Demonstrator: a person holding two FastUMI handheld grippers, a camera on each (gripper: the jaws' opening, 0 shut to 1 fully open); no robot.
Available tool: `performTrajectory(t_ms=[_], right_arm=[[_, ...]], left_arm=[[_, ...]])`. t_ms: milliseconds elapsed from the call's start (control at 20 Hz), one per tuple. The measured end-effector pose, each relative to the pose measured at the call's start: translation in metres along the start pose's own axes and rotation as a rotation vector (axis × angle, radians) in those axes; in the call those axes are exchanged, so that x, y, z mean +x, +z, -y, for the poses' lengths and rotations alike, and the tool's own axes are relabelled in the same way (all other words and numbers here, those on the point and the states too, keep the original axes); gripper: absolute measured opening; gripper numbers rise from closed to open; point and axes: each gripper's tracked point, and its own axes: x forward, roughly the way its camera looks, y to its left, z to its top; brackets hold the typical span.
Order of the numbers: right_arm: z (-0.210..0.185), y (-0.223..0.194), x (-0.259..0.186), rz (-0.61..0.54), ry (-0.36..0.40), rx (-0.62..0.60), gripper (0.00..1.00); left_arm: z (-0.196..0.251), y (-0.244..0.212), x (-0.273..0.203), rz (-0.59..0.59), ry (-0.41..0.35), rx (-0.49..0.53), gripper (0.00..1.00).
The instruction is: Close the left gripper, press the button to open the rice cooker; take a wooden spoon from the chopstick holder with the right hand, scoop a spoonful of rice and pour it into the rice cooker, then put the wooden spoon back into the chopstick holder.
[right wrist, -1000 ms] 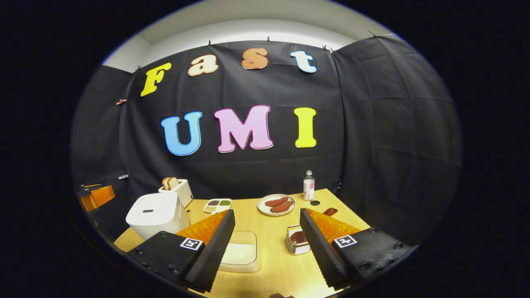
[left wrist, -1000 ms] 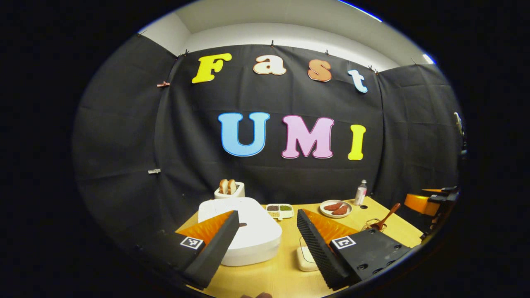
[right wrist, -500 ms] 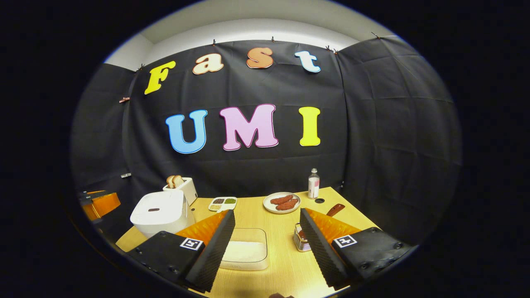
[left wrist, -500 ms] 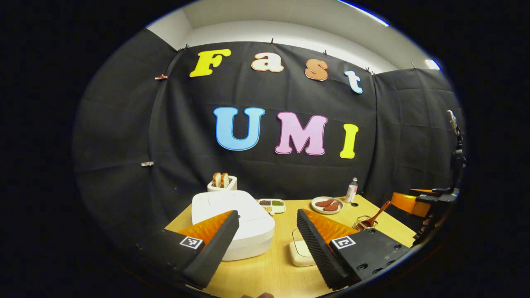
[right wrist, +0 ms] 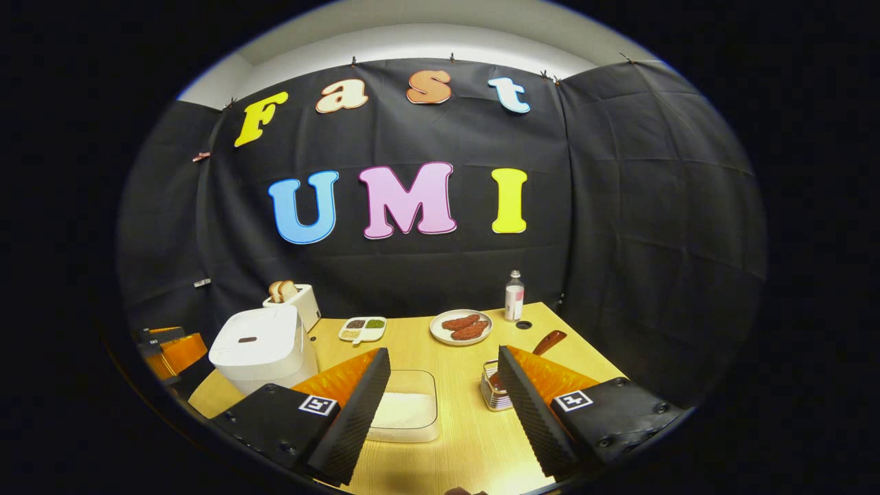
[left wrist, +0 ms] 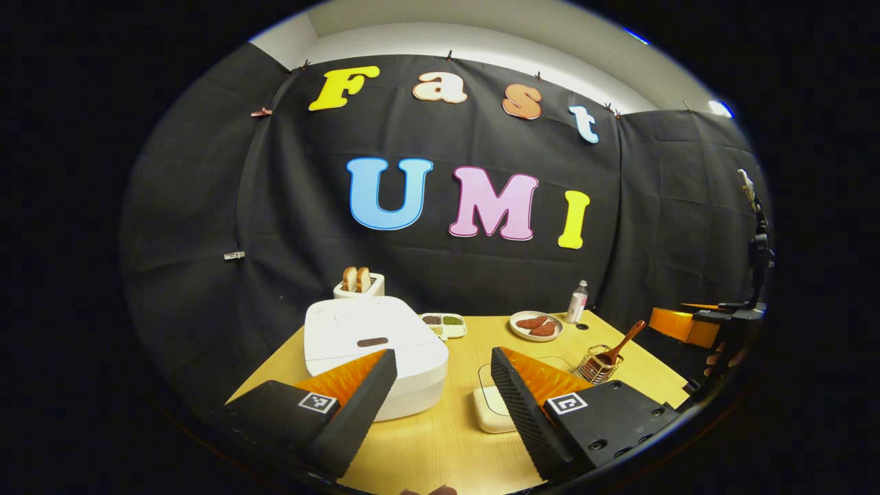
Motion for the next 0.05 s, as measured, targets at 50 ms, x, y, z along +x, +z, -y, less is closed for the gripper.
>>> performTrajectory(t_ms=[50], right_arm=[[0.0025, -0.0016, 0.0017, -0.004, -0.007, 0.008, 0.99]], left_arm=[[-0.0012, -0.0002, 0.0017, -0.003, 0.004, -0.005, 0.95]])
